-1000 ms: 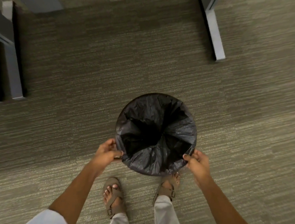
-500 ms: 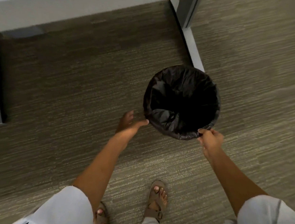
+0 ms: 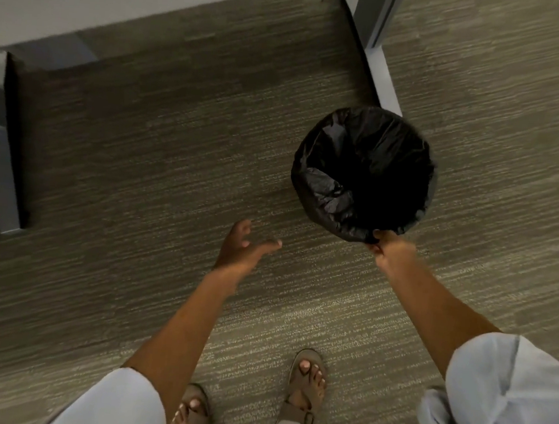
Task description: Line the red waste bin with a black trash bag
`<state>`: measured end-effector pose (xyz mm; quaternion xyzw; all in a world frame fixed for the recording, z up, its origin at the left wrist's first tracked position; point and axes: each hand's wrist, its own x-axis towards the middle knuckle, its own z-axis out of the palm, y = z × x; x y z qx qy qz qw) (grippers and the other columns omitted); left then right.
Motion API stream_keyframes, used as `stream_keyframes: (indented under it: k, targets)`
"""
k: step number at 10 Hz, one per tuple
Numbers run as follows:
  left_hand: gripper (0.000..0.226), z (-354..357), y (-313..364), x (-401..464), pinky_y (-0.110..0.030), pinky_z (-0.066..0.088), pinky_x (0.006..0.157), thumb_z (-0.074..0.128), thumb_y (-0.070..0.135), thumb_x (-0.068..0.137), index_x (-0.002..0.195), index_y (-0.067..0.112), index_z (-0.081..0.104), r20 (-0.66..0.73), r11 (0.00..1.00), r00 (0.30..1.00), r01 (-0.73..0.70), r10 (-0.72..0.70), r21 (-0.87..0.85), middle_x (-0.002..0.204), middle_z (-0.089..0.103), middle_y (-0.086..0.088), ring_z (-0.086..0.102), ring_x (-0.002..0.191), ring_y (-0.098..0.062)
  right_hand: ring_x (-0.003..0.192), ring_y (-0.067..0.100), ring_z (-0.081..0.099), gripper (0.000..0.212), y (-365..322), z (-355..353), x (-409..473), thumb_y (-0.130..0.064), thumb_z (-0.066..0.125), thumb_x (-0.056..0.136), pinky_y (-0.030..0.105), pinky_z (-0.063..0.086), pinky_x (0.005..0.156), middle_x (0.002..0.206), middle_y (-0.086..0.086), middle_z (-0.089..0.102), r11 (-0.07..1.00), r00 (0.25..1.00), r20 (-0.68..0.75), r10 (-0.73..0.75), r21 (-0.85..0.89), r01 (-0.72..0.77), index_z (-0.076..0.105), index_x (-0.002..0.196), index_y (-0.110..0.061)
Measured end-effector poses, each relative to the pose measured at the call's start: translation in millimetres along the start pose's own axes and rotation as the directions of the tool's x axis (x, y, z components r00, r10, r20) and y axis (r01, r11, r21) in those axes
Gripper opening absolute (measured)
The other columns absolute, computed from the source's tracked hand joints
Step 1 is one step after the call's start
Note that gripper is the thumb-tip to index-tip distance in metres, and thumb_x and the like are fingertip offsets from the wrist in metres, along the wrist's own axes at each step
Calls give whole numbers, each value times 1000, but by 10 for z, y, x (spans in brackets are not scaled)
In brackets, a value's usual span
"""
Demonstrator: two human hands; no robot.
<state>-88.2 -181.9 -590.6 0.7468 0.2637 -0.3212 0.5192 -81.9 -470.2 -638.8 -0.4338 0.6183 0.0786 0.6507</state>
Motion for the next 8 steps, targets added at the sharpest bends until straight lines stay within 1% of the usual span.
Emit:
stream_keyframes:
  k: [1,2,3,4,5,6,7,8]
  targets:
    - [94,10,33,5,-34,39,95,82,41,72,150,29,31,10,1000,1000,-7,7,9,157,38,-1,42,138,-25,97,29,64,55,-17,-20,-44,-7,71,87,42,59,83,124,21,61,998,999,28,28,-60,-26,45,134,1]
    - [98,26,106,-23,-36,38,99,82,44,71,151,31,28,37,1000,999,-10,9,22,159,35,1,39,140,-24,108,33,60,84,-44,-73,-106,-39,80,77,57,48,100,128,18,57,982,999,-11,44,-182,-46,42,141,-1]
    - [102,74,185,-70,-38,35,106,82,49,69,152,31,26,43,995,999,-22,18,93,161,33,3,35,143,-23,116,37,54,94,-135,-90,-254,-53,78,74,50,50,95,133,17,54,933,983,-177,-52,-361,-16,37,143,-3]
    - [104,122,299,-143,-40,33,110,80,57,67,153,32,25,58,983,997,-62,52,174,162,30,6,32,146,-24,102,35,62,75,-268,-45,-387,-48,75,79,37,50,80,111,14,65,841,932,-197,-304,-514,166,50,131,0]
    - [104,170,455,-234,-42,32,113,79,58,68,153,33,25,86,972,992,-109,93,207,163,27,6,30,147,-24,120,36,58,66,-377,-17,-563,-39,72,84,38,50,96,129,18,61,529,791,57,-609,-714,458,50,133,0]
    - [102,240,591,-346,-42,30,115,80,54,70,153,31,25,135,962,985,-140,110,236,164,25,4,28,148,-24,130,37,46,71,-383,39,-808,-40,67,87,44,44,103,142,20,48,152,662,348,-664,-804,575,42,138,0]
    - [101,247,720,-514,-41,30,114,80,51,72,154,30,24,167,948,980,-155,112,277,165,23,1,27,148,-25,141,36,34,76,-317,114,-1075,-44,65,87,50,40,110,155,19,34,10,650,466,-601,-808,589,35,146,-5]
    - [102,185,778,-664,-42,33,112,79,52,71,154,32,23,160,943,979,-170,128,286,164,24,-2,29,147,-27,140,38,36,77,-228,186,-1270,-39,67,85,54,42,107,155,19,34,-74,605,558,-568,-767,637,34,146,-6]
